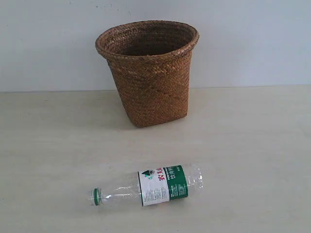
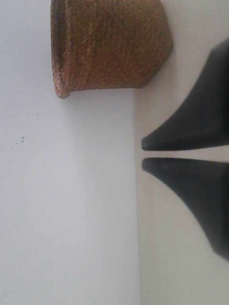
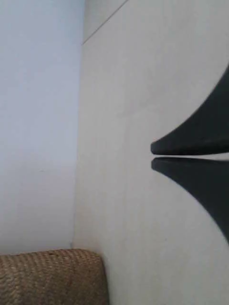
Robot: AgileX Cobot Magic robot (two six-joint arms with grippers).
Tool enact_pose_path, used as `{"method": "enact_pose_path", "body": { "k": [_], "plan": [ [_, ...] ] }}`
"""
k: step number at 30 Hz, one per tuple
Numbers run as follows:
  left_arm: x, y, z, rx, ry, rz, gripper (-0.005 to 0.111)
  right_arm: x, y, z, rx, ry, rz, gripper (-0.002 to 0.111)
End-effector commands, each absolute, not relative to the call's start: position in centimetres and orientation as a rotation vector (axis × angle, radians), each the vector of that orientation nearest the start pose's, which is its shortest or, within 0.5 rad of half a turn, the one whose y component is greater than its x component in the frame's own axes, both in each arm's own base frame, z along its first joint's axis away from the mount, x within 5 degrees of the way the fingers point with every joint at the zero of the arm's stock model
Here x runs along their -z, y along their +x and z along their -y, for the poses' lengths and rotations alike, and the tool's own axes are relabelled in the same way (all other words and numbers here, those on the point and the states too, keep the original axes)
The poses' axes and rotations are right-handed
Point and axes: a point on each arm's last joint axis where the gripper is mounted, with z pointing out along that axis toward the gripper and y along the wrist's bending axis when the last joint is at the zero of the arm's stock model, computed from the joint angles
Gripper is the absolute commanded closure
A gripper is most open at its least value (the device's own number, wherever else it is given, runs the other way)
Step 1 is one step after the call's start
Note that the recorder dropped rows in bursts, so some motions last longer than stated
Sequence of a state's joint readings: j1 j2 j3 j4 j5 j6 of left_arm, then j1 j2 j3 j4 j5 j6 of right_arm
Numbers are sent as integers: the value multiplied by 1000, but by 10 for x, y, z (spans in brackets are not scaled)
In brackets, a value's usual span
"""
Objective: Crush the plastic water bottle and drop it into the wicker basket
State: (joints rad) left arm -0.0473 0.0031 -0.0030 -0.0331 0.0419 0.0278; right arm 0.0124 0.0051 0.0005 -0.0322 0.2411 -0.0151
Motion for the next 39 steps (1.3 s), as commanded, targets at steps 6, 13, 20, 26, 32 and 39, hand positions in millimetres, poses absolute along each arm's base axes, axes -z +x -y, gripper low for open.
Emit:
{"method": "enact_pose_path", "body": {
  "k": [6, 13, 20, 26, 32, 39],
  "plan": [
    [-244, 48, 0, 315, -179, -1118, 102, -239, 50, -1, -185, 104, -1189, 108],
    [-289, 64, 1, 315, -184, -1151, 102, -293, 59, -1, -200, 112, -1185, 108],
    [-335, 113, 4, 283, -172, -1303, 102, -343, 103, -2, -158, 91, -1276, 108],
    [-354, 148, 7, 203, -105, -1388, 102, -355, 138, -3, -134, 70, -1356, 108],
    [-355, 180, 8, 63, 12, -1577, 102, -352, 166, -4, -85, 15, -1456, 108],
    [-347, 211, 8, -62, 148, -1892, 102, -353, 197, -3, 27, -64, -1642, 108]
  ]
}}
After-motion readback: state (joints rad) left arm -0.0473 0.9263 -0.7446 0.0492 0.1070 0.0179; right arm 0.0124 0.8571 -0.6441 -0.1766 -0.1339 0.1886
